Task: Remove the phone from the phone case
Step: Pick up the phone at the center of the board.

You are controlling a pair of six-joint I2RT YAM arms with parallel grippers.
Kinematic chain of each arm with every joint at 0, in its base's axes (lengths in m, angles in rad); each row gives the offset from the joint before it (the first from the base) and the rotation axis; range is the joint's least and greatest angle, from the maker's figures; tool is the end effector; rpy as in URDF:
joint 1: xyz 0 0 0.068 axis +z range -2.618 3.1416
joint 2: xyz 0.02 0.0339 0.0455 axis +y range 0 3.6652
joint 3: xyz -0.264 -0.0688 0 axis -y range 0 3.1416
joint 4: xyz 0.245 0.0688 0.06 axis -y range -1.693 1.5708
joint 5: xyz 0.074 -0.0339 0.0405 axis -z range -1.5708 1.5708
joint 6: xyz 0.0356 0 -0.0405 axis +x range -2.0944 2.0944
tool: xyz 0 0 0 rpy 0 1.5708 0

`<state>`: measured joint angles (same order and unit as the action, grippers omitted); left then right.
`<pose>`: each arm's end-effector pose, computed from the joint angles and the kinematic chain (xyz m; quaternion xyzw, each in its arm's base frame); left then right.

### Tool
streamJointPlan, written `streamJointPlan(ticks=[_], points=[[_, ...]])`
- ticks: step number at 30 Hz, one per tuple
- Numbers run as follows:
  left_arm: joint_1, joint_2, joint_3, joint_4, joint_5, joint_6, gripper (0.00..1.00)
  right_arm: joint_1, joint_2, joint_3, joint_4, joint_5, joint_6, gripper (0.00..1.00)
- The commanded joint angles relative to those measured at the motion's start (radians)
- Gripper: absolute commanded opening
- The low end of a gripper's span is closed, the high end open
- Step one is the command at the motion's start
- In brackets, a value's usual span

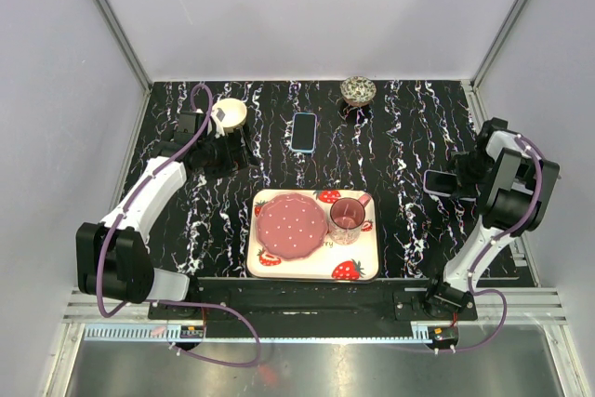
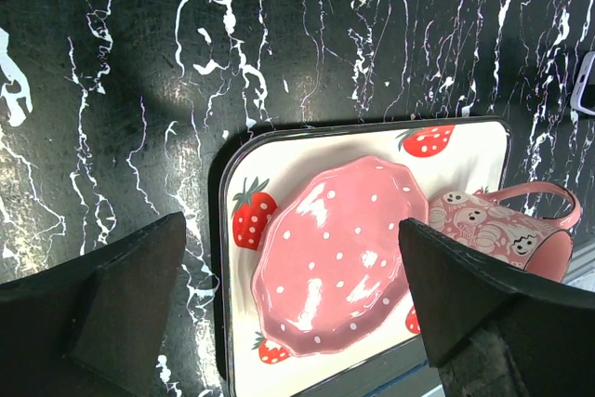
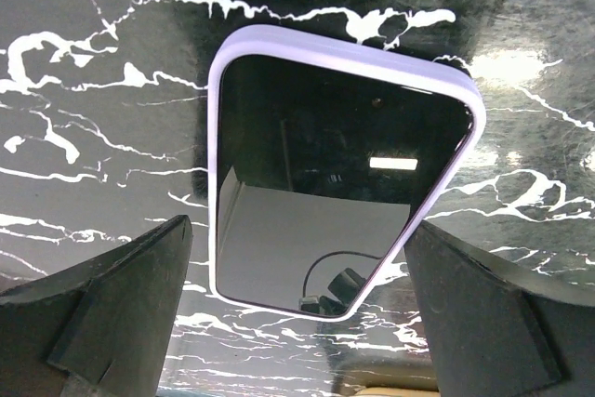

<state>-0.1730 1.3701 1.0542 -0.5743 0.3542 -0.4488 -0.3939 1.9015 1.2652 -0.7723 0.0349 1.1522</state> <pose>0.2801 -0.0615 0.2697 -0.0693 0.9272 -0.2586 0.2620 0.3284 -0.1378 0.1577 0.6969 0.7123 0.0138 0.0817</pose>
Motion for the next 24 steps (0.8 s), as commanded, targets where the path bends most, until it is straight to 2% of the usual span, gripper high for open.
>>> streamJointPlan(ticks=[1,9,12,15,16,20,21,23,24], points=[[0.001,-0.023,0.017,0.028,-0.027,0.018,0.99,-0.003,0.065,0.060,-0.087,0.075,0.040,1.00],[0.001,-0.025,-0.003,0.027,-0.031,0.021,0.99,-0.003,0.079,0.051,-0.107,0.138,0.015,1.00],[0.001,-0.028,-0.003,0.030,-0.055,0.010,0.99,-0.003,0.064,0.030,-0.085,0.143,-0.019,0.95],[0.001,-0.037,0.000,0.034,-0.069,0.002,0.99,-0.003,0.036,-0.009,-0.055,0.155,-0.057,0.82],[0.001,-0.043,0.001,0.033,-0.073,0.002,0.99,-0.003,0.009,-0.022,-0.021,0.157,-0.084,0.72],[0.003,-0.055,0.018,0.005,-0.159,-0.016,0.99,-0.003,-0.099,-0.169,0.154,0.109,-0.143,0.54],[0.003,-0.065,0.023,-0.001,-0.167,-0.022,0.99,-0.002,-0.117,-0.190,0.233,0.056,-0.176,0.51],[0.004,-0.071,0.036,-0.001,-0.163,-0.030,0.99,-0.003,-0.169,-0.251,0.318,-0.007,-0.203,0.35],[0.006,-0.072,0.043,-0.001,-0.162,-0.028,0.99,-0.002,-0.192,-0.277,0.429,-0.086,-0.233,0.30]])
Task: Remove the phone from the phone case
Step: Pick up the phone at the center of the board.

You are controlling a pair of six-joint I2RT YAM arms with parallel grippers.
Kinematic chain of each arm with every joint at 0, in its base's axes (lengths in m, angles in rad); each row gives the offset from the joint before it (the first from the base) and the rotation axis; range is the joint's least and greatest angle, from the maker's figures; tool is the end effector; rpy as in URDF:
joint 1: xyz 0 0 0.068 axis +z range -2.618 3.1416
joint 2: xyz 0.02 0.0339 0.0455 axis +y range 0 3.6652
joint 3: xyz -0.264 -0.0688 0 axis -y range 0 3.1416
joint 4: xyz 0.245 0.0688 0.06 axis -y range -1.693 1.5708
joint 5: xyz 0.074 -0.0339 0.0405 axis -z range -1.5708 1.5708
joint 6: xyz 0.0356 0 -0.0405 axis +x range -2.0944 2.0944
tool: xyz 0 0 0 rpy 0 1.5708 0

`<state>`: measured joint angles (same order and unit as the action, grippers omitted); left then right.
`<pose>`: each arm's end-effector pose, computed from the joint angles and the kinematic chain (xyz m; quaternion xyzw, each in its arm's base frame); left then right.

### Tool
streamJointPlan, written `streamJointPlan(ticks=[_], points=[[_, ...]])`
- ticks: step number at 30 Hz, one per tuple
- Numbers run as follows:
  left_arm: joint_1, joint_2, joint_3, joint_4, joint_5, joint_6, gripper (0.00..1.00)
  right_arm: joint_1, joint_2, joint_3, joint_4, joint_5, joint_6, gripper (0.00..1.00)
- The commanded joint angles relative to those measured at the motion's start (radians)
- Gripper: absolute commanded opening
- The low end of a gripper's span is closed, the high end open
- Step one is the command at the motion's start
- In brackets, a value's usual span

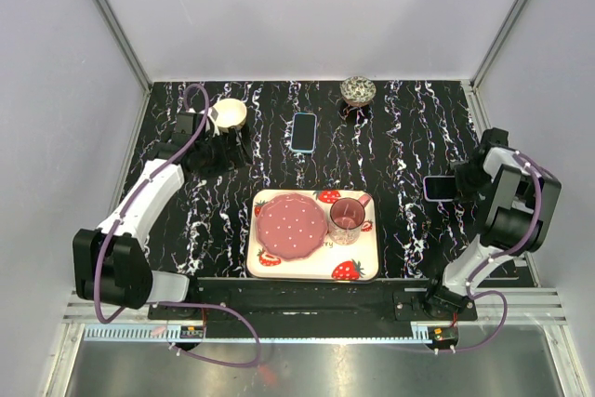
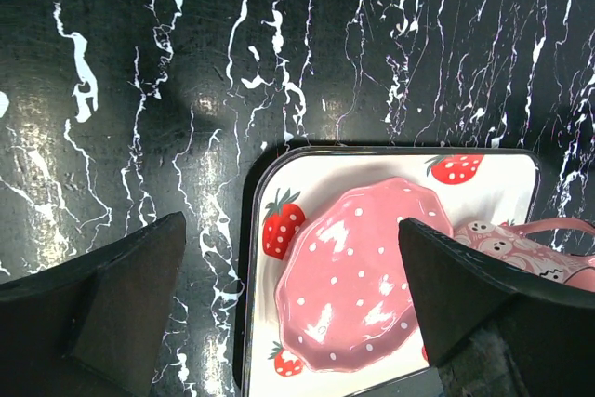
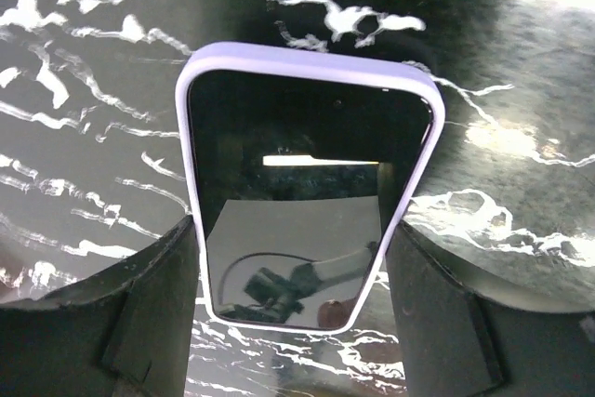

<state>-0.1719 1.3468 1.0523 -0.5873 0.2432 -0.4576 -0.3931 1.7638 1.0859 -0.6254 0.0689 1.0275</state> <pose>0.2766 -0.0567 0.2734 -0.0925 0.9306 -0.2123 0.2834 0.3021 -0.1279 0.1601 0.6493 0.7480 0.0091 0.1373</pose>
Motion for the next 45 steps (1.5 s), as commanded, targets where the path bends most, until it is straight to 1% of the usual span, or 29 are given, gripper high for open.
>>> streamJointPlan(ticks=[1,2,3,5,6,8,9,10,11,12,15,18,21,23,24,25,26,28,32,35,37,38,42,45], points=[[0.006,-0.048,0.064,0.007,-0.051,-0.019,0.99,-0.003,-0.094,-0.124,0.340,-0.165,-0.130,0.24],[0.005,-0.041,0.078,0.001,-0.058,-0.018,0.99,-0.004,-0.107,-0.157,0.389,-0.203,-0.141,0.19],[0.005,-0.028,0.092,-0.015,-0.053,-0.013,0.99,-0.003,-0.112,-0.159,0.435,-0.286,-0.173,0.18],[0.006,-0.009,0.139,-0.034,-0.035,-0.009,0.99,-0.001,-0.101,-0.140,0.444,-0.368,-0.204,0.12],[0.005,0.008,0.155,-0.035,-0.022,-0.009,0.99,0.000,-0.095,-0.132,0.455,-0.444,-0.233,0.11],[0.003,0.021,0.192,-0.034,0.025,-0.015,0.99,0.017,-0.087,-0.115,0.480,-0.519,-0.269,0.11],[0.003,0.037,0.199,-0.028,0.042,-0.016,0.99,0.034,-0.086,-0.103,0.487,-0.585,-0.323,0.11],[0.005,0.047,0.206,-0.019,0.062,-0.018,0.99,0.052,-0.084,-0.089,0.484,-0.604,-0.343,0.11],[0.003,0.060,0.206,-0.002,0.086,-0.024,0.99,0.097,-0.083,-0.054,0.475,-0.615,-0.365,0.11],[0.003,0.089,0.209,-0.002,0.094,-0.032,0.99,0.121,-0.076,-0.032,0.440,-0.627,-0.407,0.12],[-0.003,0.135,0.235,0.006,0.160,-0.046,0.99,0.215,-0.050,0.061,0.376,-0.607,-0.470,0.11],[-0.029,0.152,0.279,0.011,0.185,-0.043,0.96,0.275,-0.020,0.130,0.375,-0.604,-0.494,0.09],[-0.064,0.179,0.351,-0.003,0.196,-0.035,0.95,0.313,0.028,0.235,0.340,-0.607,-0.509,0.09],[-0.092,0.219,0.412,-0.020,0.215,-0.023,0.95,0.341,0.068,0.333,0.311,-0.612,-0.524,0.09],[-0.103,0.235,0.431,-0.025,0.222,-0.023,0.95,0.374,0.095,0.370,0.270,-0.609,-0.544,0.09],[-0.110,0.250,0.463,-0.028,0.229,-0.021,0.95,0.387,0.109,0.440,0.245,-0.601,-0.555,0.09],[-0.124,0.279,0.477,-0.026,0.261,-0.020,0.95,0.425,0.118,0.471,0.219,-0.571,-0.566,0.08],[-0.136,0.311,0.514,-0.026,0.300,-0.015,0.94,0.491,0.146,0.532,0.170,-0.557,-0.596,0.08],[-0.155,0.383,0.549,-0.026,0.318,-0.039,0.93,0.559,0.171,0.559,0.156,-0.537,-0.609,0.09],[-0.153,0.425,0.581,-0.025,0.324,-0.076,0.94,0.600,0.178,0.552,0.187,-0.584,-0.603,0.09],[-0.153,0.446,0.610,-0.025,0.344,-0.116,0.94,0.632,0.175,0.552,0.208,-0.595,-0.603,0.10],[-0.152,0.468,0.621,-0.025,0.382,-0.122,0.94,0.660,0.175,0.554,0.210,-0.590,-0.604,0.09],[-0.147,0.502,0.646,-0.025,0.395,-0.130,0.94,0.717,0.171,0.566,0.214,-0.598,-0.625,0.10],[-0.130,0.517,0.652,-0.005,0.416,-0.162,0.94,0.743,0.160,0.562,0.222,-0.600,-0.659,0.10]])
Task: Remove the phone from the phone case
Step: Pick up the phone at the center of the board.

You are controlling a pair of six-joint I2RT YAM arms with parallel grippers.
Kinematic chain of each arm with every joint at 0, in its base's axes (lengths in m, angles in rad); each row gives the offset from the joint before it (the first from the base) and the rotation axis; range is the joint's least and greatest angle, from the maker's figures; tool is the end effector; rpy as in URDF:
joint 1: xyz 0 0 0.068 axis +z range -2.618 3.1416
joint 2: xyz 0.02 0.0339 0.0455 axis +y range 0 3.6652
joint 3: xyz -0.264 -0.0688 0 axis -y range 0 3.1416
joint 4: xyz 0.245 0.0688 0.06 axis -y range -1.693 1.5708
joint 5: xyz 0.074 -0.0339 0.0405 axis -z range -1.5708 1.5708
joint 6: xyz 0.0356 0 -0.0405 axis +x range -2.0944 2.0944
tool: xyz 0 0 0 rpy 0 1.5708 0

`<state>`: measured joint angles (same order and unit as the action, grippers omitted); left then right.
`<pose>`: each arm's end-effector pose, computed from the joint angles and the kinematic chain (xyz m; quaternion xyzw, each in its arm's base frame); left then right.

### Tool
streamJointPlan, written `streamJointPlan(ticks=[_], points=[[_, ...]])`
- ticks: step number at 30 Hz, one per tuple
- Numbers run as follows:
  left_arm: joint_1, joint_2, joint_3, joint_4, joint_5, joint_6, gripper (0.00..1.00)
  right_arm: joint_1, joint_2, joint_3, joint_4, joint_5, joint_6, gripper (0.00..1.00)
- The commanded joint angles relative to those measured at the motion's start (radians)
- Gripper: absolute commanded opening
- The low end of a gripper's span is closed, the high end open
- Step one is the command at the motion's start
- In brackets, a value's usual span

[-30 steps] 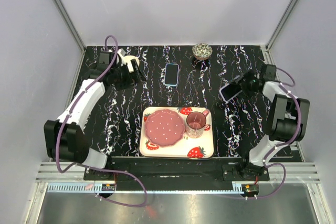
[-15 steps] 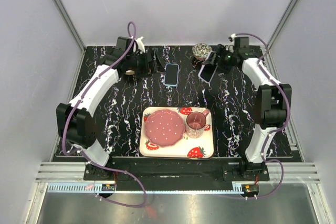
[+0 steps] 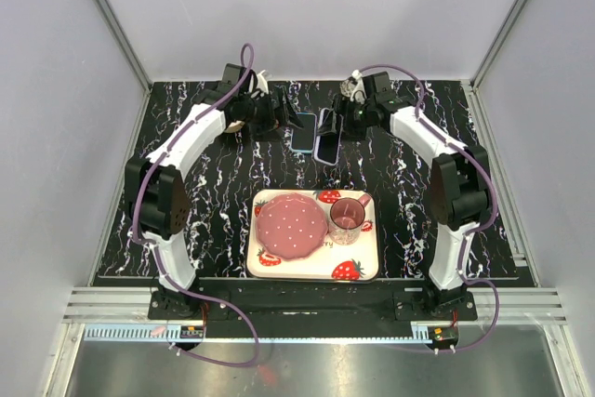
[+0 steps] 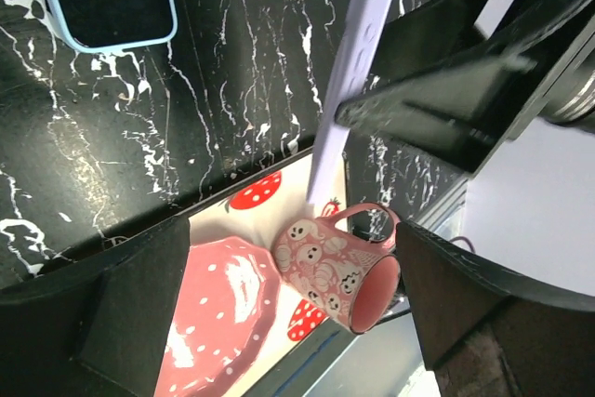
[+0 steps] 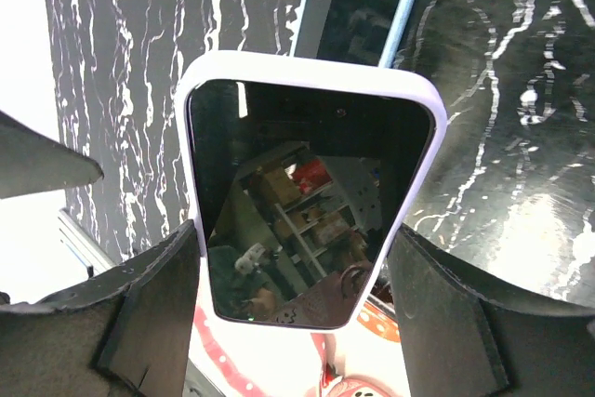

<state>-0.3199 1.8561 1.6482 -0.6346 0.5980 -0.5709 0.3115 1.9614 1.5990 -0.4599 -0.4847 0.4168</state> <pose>0.3879 -0.1496 0.2978 -0.0077 0.8991 -0.3950 0.1886 0.4163 0.1515 0.2496 -0.0401 0.9069 0.3351 0.2521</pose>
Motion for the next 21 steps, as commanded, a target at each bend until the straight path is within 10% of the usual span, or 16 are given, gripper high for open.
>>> streamJointPlan(ticks=[1,21], points=[[0.021,0.011,0.059,0.050,0.065,-0.072,0.94,0.044,-0.038,0.046,0.058,-0.049,-0.056,0.10],[-0.001,0.066,0.053,0.196,-0.044,-0.225,0.87,0.106,-0.021,0.095,0.044,-0.112,-0.069,0.11]])
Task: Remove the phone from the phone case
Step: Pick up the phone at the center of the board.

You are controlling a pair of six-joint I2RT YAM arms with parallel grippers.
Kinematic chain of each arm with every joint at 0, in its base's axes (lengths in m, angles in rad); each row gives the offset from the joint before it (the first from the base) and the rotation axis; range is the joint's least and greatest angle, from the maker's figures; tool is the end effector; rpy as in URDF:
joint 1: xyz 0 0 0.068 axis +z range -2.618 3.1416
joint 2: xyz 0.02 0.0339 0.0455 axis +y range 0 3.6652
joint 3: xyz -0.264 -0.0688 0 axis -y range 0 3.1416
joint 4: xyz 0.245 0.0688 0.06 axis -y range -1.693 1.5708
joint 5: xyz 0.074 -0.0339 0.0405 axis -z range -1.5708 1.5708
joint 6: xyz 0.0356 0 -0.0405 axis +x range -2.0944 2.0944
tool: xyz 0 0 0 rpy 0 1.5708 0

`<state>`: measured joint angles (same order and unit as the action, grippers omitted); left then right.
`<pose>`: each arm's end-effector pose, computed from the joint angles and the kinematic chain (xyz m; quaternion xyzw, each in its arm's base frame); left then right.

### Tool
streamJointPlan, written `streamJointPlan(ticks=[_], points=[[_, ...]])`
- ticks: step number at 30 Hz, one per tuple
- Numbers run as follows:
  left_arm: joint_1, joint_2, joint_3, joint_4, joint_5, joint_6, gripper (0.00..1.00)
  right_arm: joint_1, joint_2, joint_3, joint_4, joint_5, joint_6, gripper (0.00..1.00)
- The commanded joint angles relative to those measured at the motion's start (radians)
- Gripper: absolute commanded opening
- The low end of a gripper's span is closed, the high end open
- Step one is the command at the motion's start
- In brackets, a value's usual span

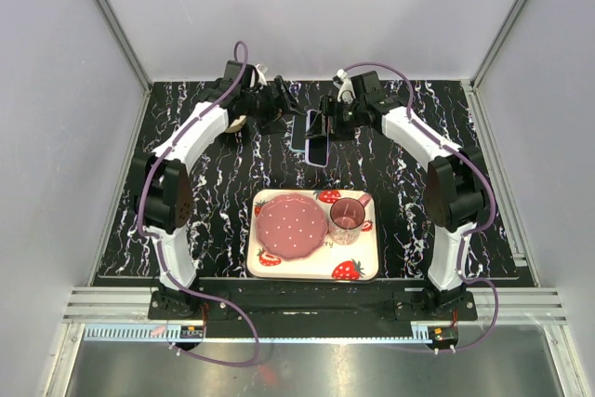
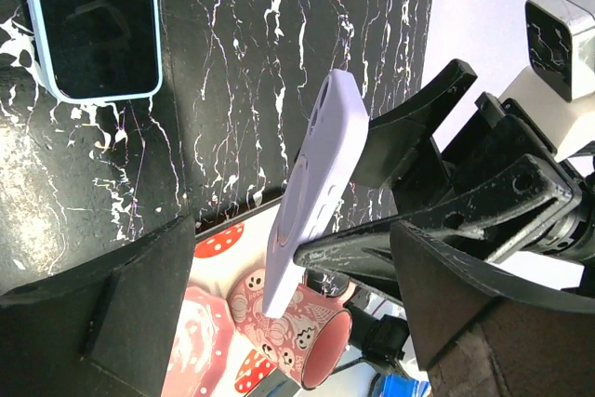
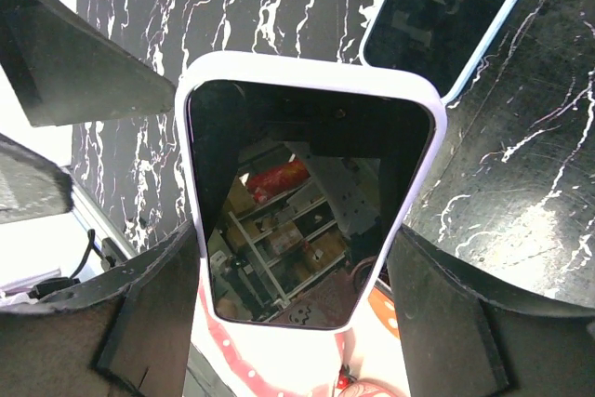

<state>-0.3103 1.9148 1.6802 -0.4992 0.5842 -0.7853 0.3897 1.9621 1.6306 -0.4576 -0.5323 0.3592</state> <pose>0.4114 -0.1525 0.2940 -0.0921 0.8780 -0.4273 0.1952 0.4053 0.1860 0.2603 -0.1138 0.8904 0.3608 0.2531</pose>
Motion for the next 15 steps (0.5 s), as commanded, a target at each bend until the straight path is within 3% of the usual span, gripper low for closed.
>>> streamJointPlan(ticks=[1,11,15], points=[[-0.013,0.012,0.027,0.059,-0.024,-0.008,0.86,0.032,-0.022,0.066,0.040,-0.064,-0.012,0.12],[-0.036,0.082,0.092,0.017,-0.003,0.023,0.82,0.064,-0.003,0.107,0.005,-0.043,-0.003,0.13],[-0.039,0.093,0.085,0.018,-0.001,0.024,0.67,0.077,0.007,0.118,0.000,-0.040,-0.003,0.13]])
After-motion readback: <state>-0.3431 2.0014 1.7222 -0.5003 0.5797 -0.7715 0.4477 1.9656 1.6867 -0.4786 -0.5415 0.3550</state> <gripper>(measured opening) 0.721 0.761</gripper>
